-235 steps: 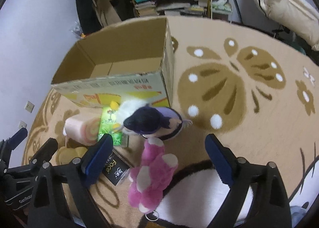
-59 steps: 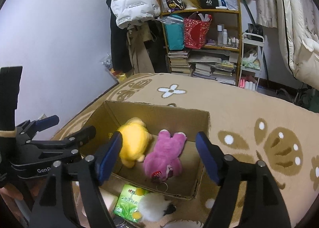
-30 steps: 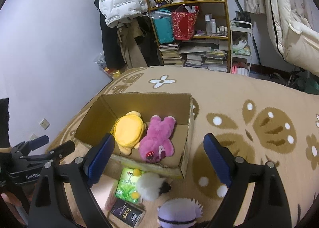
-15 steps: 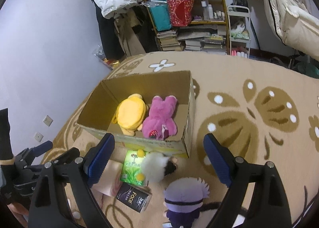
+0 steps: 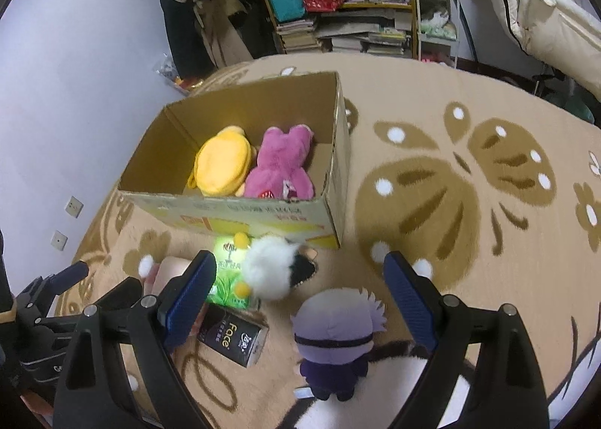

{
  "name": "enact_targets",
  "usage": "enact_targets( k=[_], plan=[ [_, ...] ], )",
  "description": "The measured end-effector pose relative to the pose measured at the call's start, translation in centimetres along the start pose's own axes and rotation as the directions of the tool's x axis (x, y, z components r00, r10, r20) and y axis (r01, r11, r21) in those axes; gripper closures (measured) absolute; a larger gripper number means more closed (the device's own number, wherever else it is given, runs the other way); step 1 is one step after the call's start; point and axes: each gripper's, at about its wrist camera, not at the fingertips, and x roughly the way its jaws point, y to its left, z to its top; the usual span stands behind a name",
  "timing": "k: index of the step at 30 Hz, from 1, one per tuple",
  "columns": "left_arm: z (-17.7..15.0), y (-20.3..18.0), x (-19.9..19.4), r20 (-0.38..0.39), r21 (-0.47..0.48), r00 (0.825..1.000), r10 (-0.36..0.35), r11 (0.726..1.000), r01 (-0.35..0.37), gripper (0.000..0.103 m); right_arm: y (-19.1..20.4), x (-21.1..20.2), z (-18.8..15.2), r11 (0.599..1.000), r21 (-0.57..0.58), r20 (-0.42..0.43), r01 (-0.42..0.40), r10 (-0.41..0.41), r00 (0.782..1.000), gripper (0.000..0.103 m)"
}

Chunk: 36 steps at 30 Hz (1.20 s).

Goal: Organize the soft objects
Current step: 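Move left tool to pink foam roll while right tool moves to white fluffy plush, then close left tool on pink foam roll while right tool grasps white fluffy plush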

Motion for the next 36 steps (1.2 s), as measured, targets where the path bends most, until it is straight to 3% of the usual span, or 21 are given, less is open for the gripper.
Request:
enact_targets(
  k=[10,19,27,36],
  plan=[
    [-0.3,-0.5,1.9,-0.051,0.003,0.999,-0.011,1.0,0.011,0.0,0.1,1.8,-0.7,1.0,0.009,-0.063,0.004,-0.003,0.998,0.008],
    [-0.1,-1.0,3.2,-0.078,0.009,0.997,-0.018,1.0,0.019,0.0,0.2,3.5,-0.4,0.998,0.037,-0.09,-0.046,0.05,0.995,0.008],
    [-0.2,-1.7,4.9,-0.109,0.037,0.994,0.008,0.999,-0.004,0.0,-0.1,5.2,0.0,0.992,0.087,-0.116,-0.092,0.102,0.988,0.008],
    [-0.3,-2.1,6.1,-0.123,0.058,0.992,0.031,0.998,-0.024,0.001,0.5,7.3,0.0,0.995,0.053,-0.16,-0.079,0.086,0.983,0.009]
  ],
)
